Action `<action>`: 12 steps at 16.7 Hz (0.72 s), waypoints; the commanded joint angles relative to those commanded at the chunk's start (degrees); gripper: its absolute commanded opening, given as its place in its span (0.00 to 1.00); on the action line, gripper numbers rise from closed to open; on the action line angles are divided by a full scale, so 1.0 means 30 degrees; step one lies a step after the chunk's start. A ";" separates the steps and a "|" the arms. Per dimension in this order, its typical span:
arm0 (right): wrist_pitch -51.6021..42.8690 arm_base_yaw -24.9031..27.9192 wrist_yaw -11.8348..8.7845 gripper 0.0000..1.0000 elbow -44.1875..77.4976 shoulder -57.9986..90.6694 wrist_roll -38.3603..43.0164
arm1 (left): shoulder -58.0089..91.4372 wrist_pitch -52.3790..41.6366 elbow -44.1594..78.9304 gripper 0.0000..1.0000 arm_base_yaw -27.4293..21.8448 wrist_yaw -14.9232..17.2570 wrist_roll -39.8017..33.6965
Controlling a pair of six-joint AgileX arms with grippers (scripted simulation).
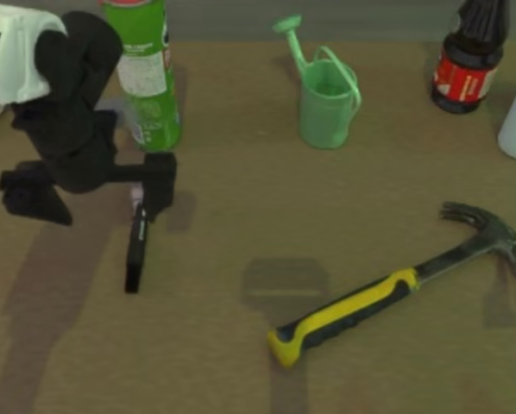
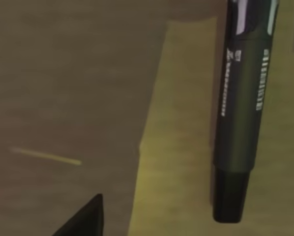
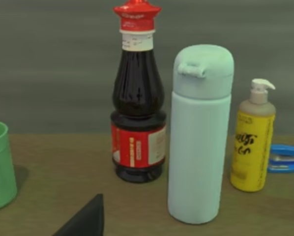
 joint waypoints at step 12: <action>0.0000 0.0000 0.0000 1.00 0.0000 0.0000 0.0000 | 0.2090 0.3008 -0.0993 1.00 -0.0117 0.0016 -0.0082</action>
